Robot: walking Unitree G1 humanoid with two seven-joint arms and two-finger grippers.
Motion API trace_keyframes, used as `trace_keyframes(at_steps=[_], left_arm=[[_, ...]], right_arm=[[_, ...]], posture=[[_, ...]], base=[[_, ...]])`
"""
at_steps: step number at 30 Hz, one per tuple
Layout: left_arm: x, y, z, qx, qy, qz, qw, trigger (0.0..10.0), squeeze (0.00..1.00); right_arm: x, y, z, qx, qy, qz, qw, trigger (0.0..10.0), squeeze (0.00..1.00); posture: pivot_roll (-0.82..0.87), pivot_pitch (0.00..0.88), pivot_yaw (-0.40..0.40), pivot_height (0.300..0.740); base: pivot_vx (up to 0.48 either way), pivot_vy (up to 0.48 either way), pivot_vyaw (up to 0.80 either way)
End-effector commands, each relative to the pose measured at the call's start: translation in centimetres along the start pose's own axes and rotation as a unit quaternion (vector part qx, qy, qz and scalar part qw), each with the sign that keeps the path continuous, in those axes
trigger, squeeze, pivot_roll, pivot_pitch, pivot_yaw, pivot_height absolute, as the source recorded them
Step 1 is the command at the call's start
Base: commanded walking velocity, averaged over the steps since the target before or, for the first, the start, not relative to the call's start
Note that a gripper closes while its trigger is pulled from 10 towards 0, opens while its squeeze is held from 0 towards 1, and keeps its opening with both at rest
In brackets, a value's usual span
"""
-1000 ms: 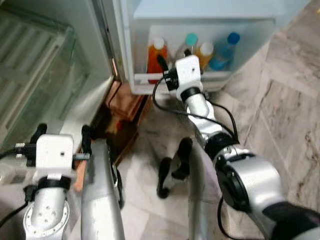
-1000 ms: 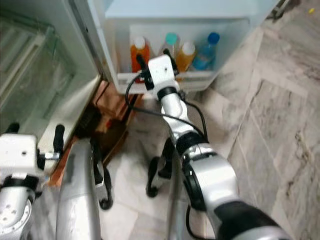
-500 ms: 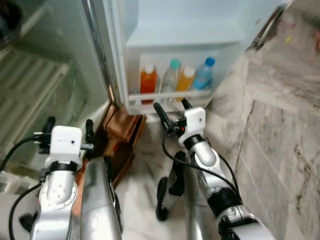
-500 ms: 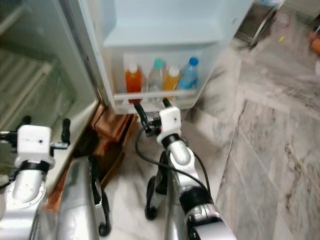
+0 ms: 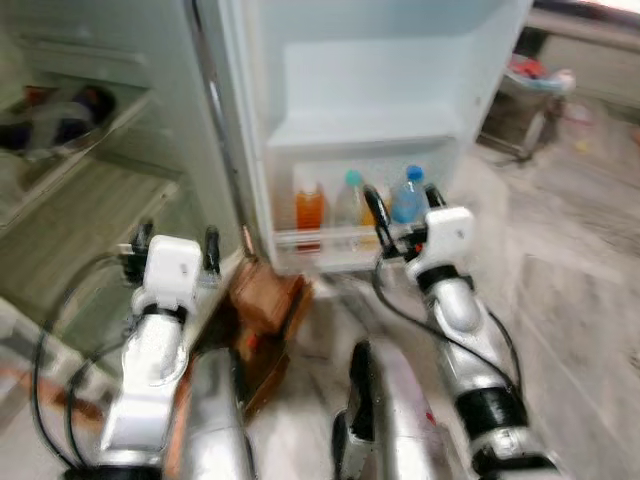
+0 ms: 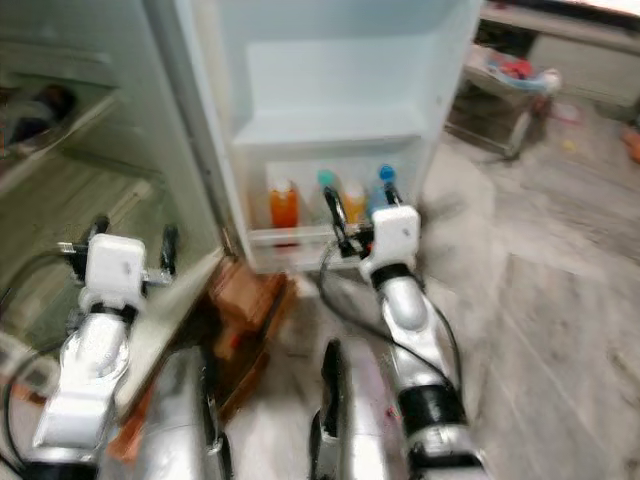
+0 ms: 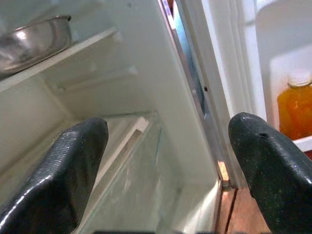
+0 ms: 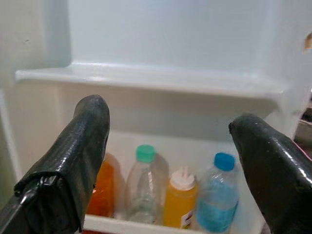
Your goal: Restocking fridge
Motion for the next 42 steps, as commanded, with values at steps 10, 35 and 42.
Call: trace_keyframes(at_steps=[10,35,42], left_arm=[[-0.8,-0.6,-1.2,-0.031,-0.016,-0.005,0.999,10.0,0.00],[-0.8,-1.1,-0.6,-0.022,-0.034,0.004,0.999,10.0,0.00],[-0.7,-1.3,0.3,-0.026,-0.033,-0.005,0.999,10.0,0.00]], right_arm=[[2.1,0.2,-1.1,0.058,-0.015,0.028,0.998,10.0,0.00],[-1.5,-0.7,3.1,-0.057,0.056,0.002,0.997,10.0,0.00],[-3.0,-1.4,4.9,-0.085,0.118,-0.026,0.989,10.0,0.00]], posture=[[0.08,0.000,0.009,0.655],[0.10,0.000,-0.047,0.740],[0.11,0.000,-0.068,0.740]], base=[[0.000,0.000,0.00],[0.000,0.000,0.00],[0.000,0.000,0.00]])
Point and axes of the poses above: a point about 5 cm out from each wrist's last joint towards the gripper, its own z axis pointing back from the gripper into the wrist, its own x axis along the axis of the wrist's last joint, y = z × x, the point moved 2 cm from there along -z, pointing out of the wrist towards the gripper, and after that the axes turned 1 degree about -z, right-handed, at the moved point
